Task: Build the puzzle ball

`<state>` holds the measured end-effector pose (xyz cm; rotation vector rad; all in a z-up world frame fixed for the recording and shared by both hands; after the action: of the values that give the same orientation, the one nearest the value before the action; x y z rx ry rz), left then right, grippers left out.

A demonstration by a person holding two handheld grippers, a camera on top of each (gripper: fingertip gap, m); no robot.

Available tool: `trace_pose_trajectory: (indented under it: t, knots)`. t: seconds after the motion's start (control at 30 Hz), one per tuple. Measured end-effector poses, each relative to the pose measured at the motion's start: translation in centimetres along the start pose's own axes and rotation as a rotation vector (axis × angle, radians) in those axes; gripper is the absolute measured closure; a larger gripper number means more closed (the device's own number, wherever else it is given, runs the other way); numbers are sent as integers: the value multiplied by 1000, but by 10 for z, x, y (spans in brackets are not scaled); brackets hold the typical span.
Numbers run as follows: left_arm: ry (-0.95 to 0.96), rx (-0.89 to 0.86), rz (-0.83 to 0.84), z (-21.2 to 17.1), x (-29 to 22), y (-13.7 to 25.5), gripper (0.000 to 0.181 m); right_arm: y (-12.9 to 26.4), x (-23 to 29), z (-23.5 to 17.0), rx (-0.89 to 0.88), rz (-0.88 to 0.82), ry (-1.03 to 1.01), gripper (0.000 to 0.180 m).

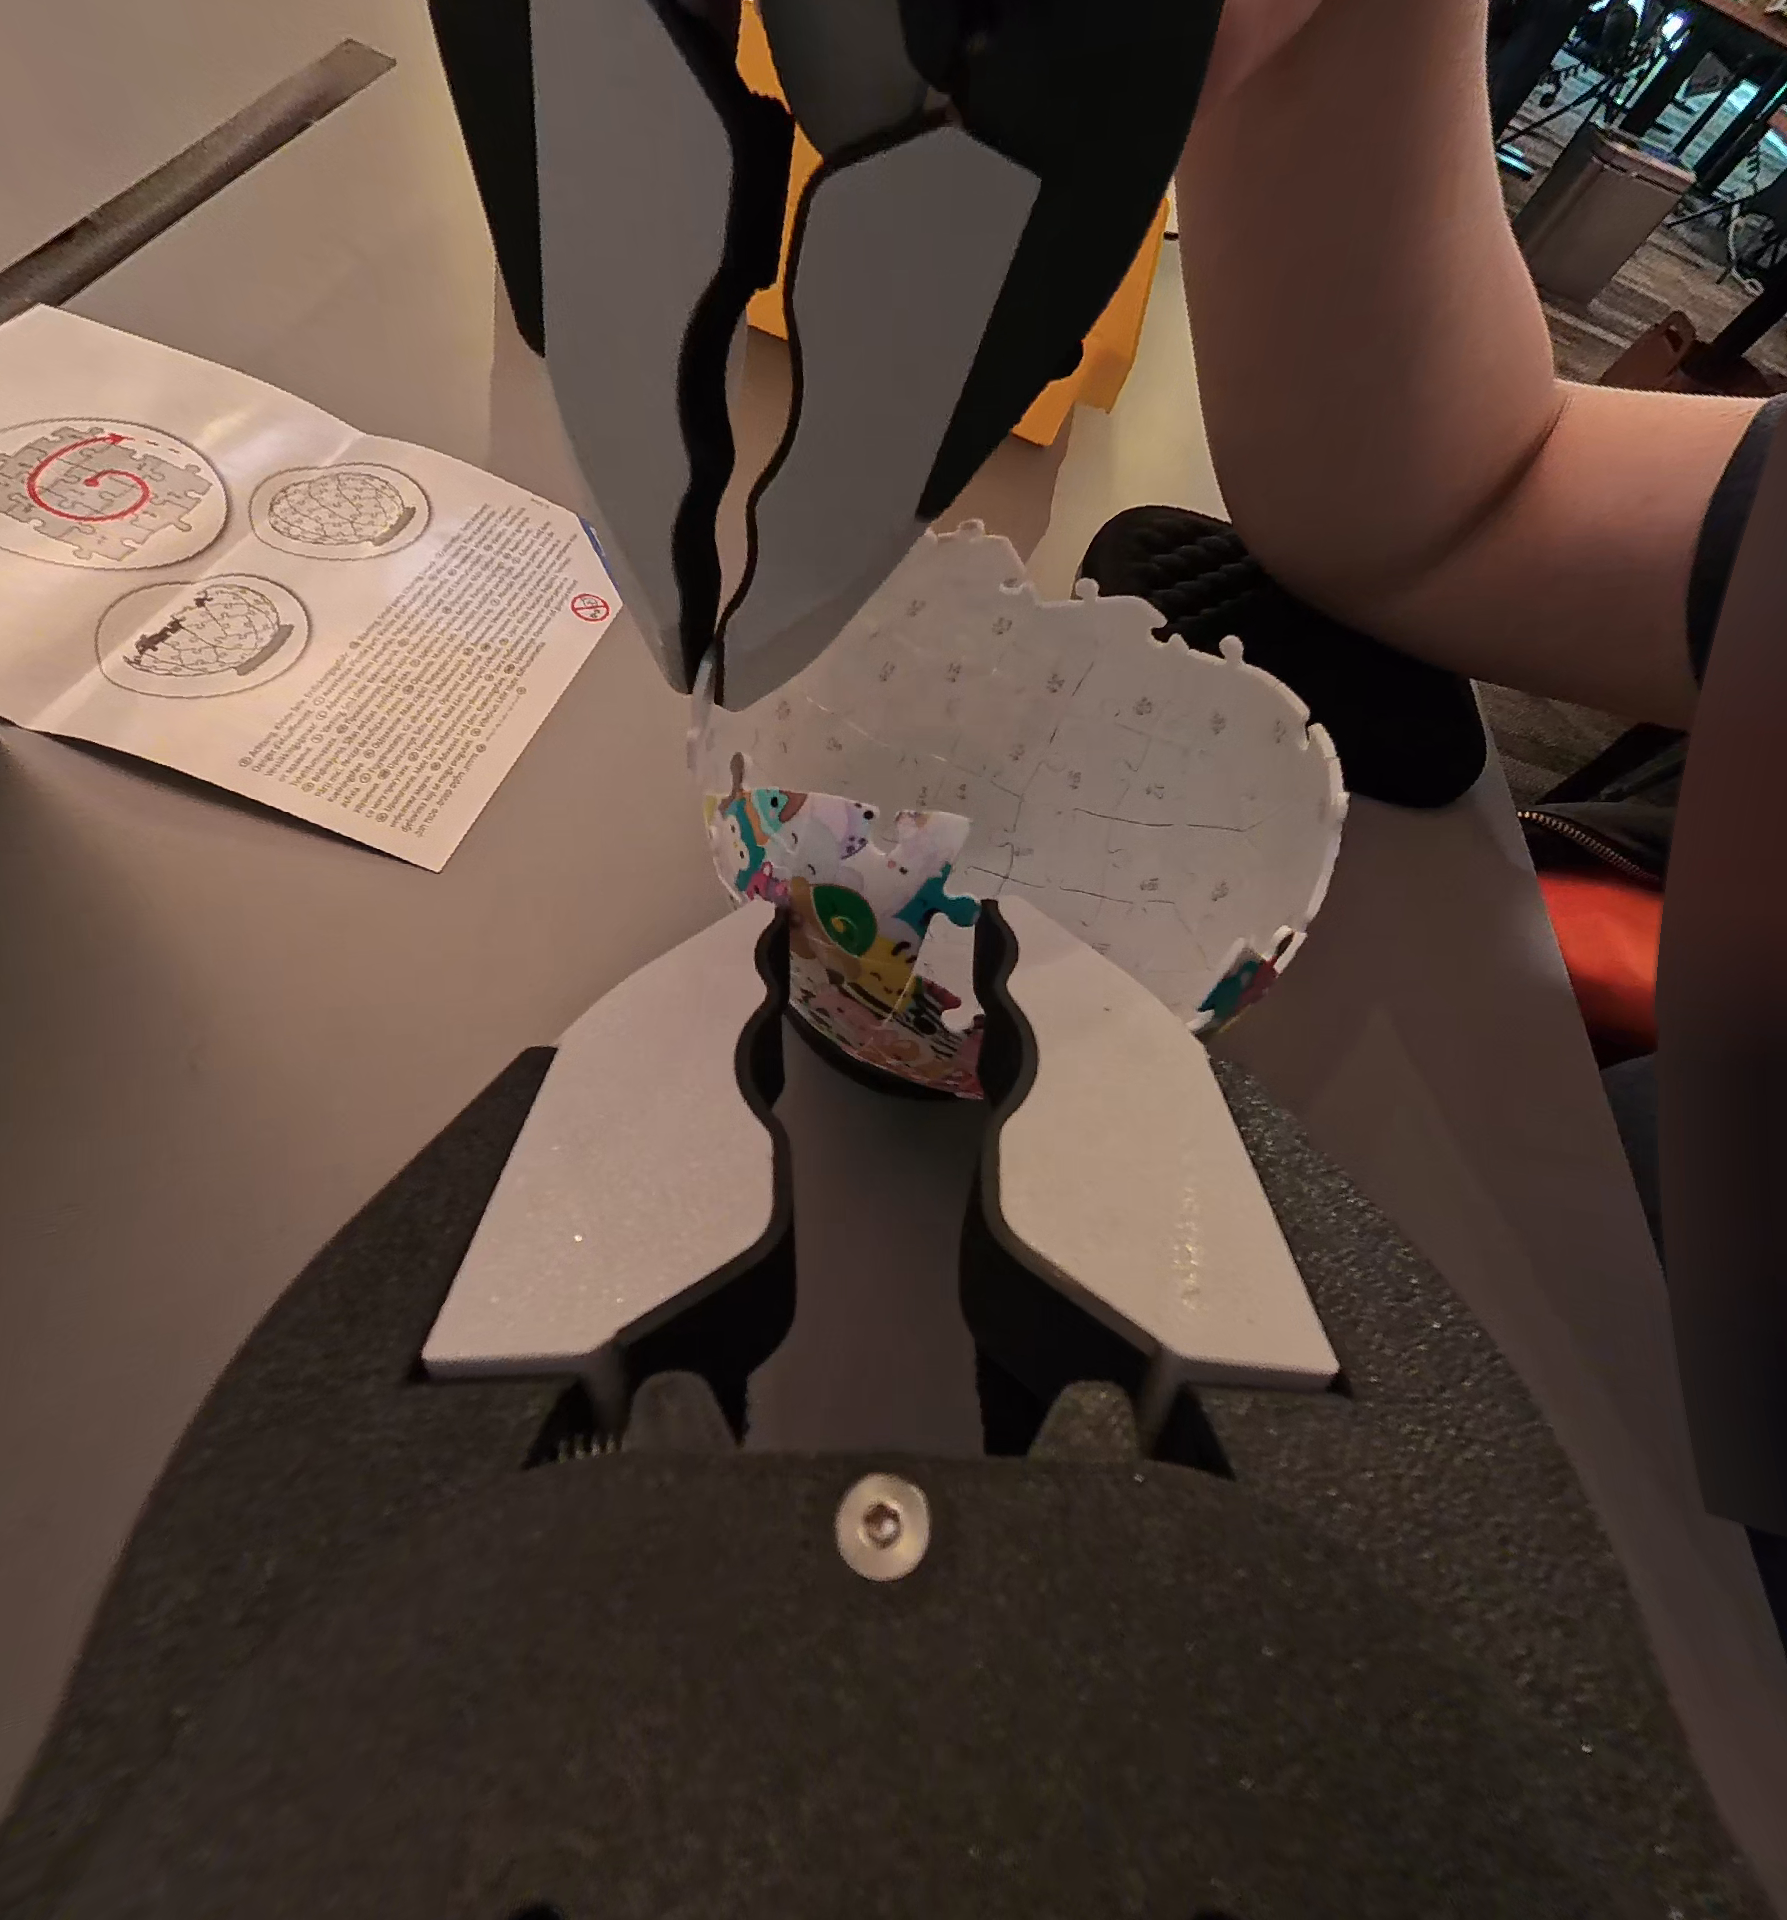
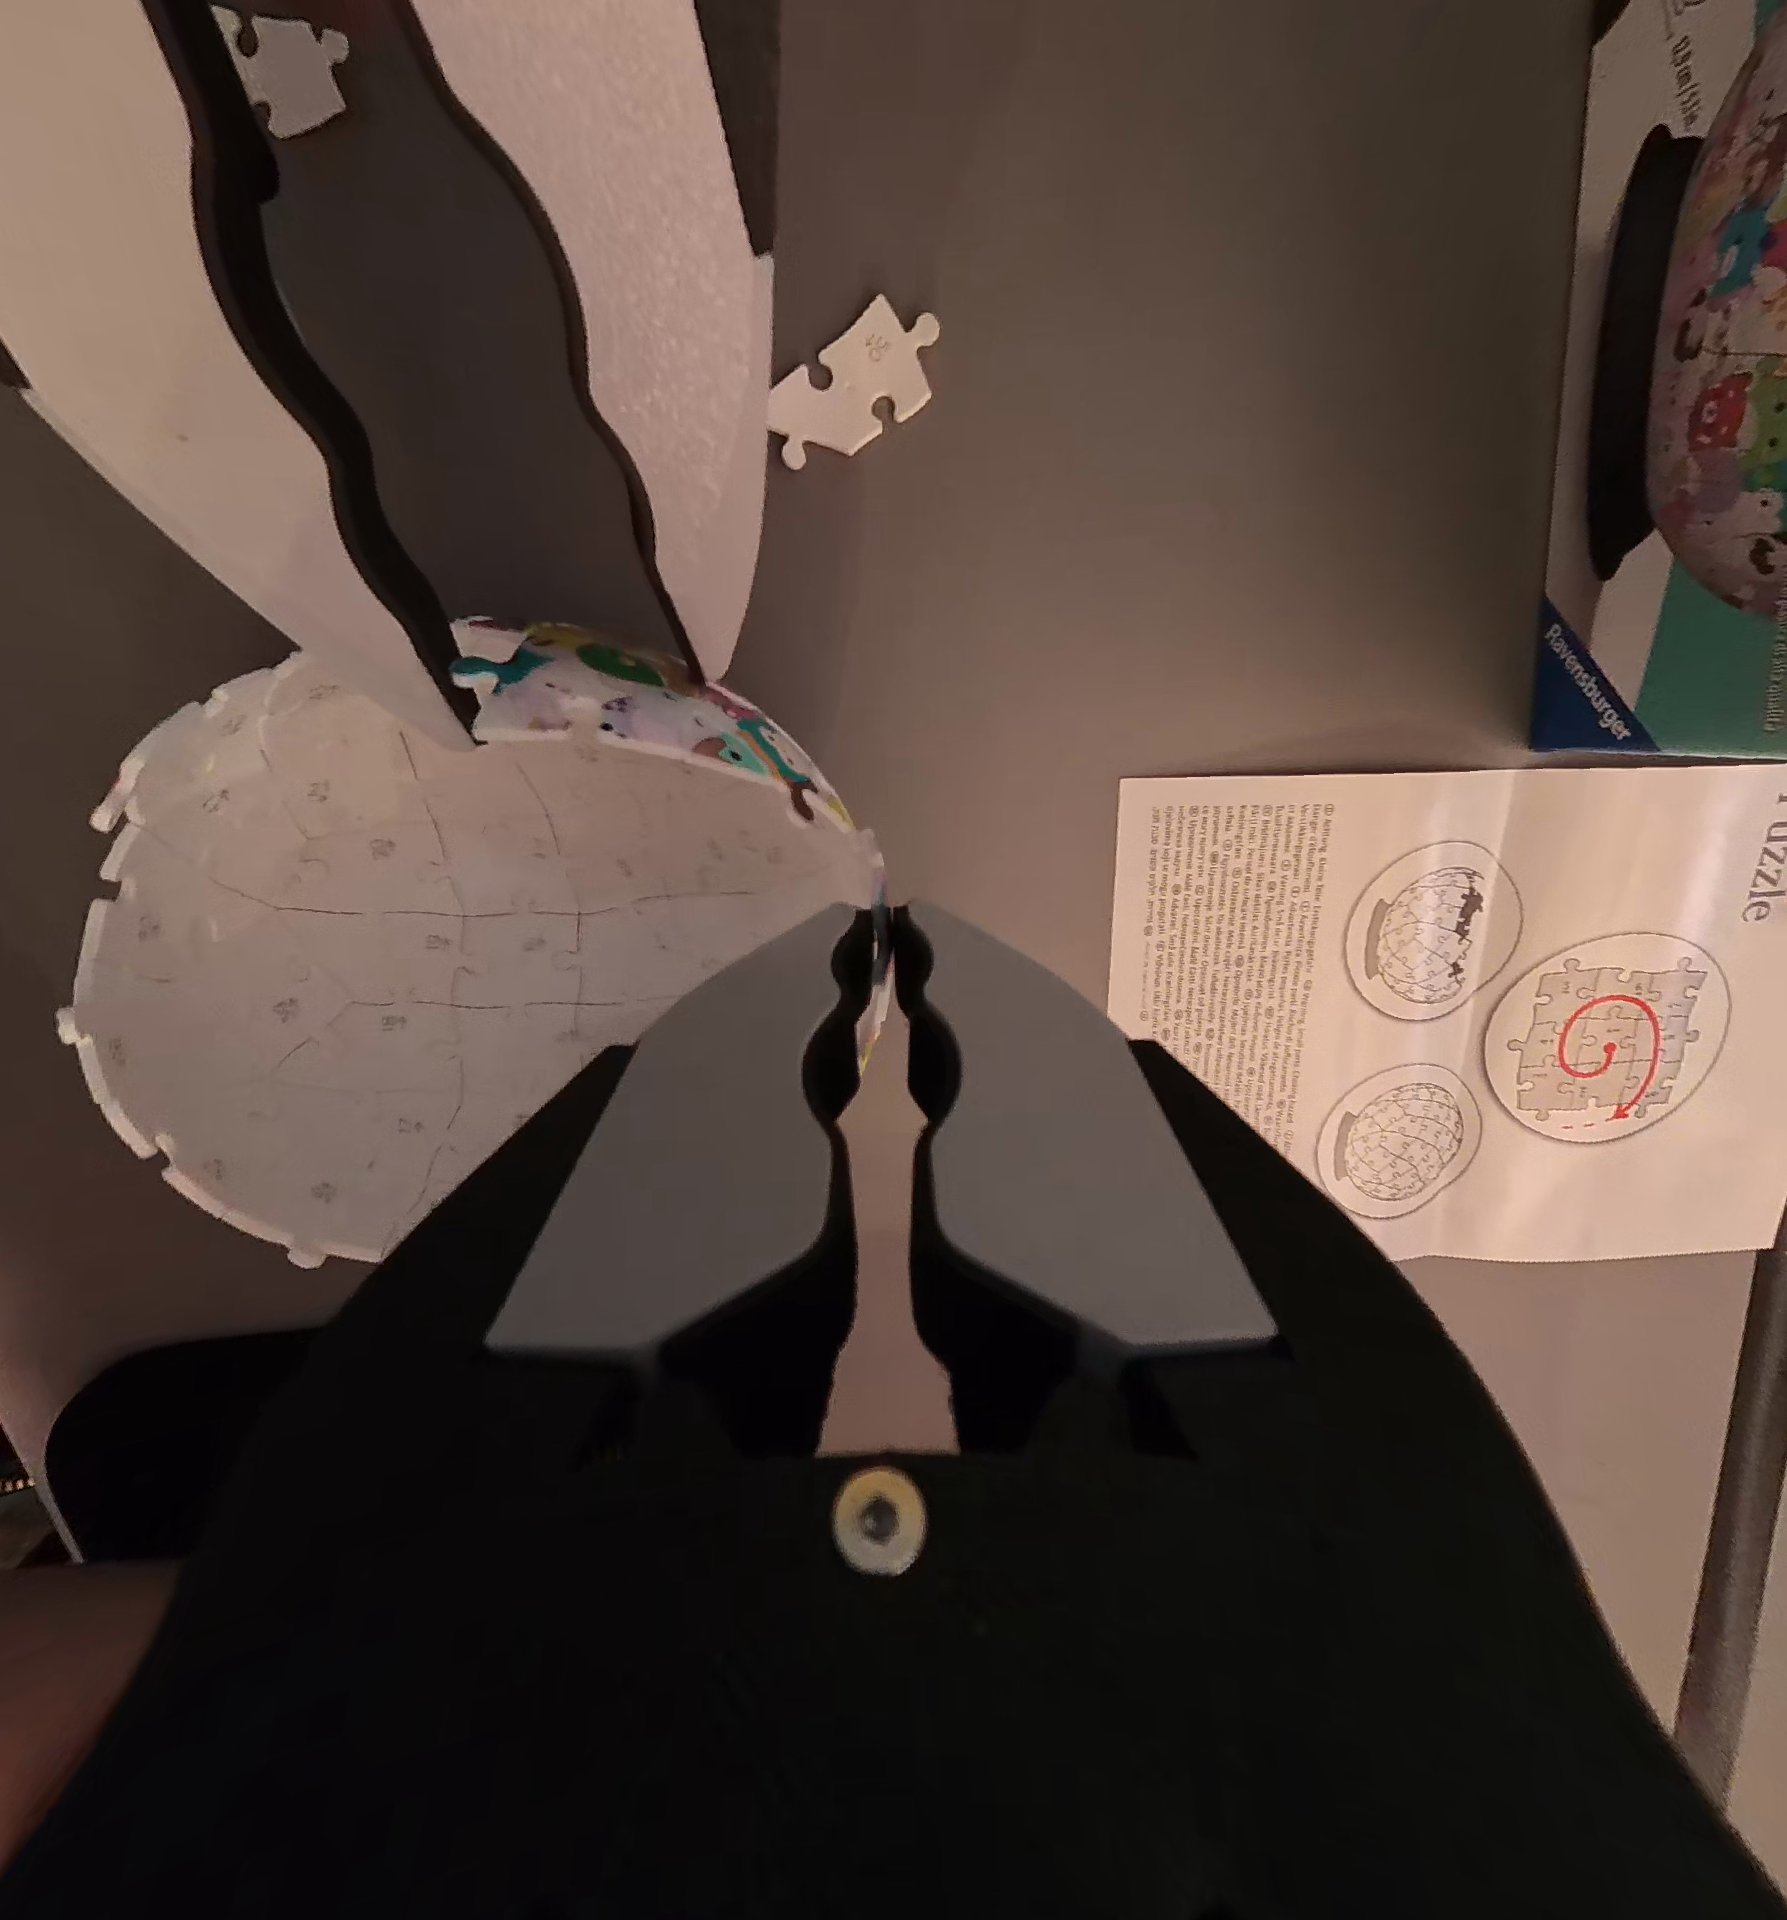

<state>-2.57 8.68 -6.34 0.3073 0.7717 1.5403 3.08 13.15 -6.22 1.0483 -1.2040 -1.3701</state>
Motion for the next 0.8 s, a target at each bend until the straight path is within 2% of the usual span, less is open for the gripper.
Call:
trace_pose_trajectory:
  t: [0.43, 0.73, 0.8]
  knots:
    - [-3, 2, 4, -1, 0, -1, 148, -2, -1, 0, 13, -47, 36, 175]
    - [-11, 15, 5, -2, 0, -3, 148, -1, 2, -2, 67, -4, 16, 150]
    - [-11, 16, 4, -2, -1, -3, 148, -2, 2, -3, 97, -4, 30, 150]
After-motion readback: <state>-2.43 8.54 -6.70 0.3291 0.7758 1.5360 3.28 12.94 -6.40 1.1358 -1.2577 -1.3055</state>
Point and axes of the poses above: each gripper's, where its closed fingertips meet, y back along the fingers, z out of its top, x = y × z across the jaws, the point moved 2 cm from there along y, back along the fingers, and after that the axes turned 11 degrees about x, right-handed, at the moved point
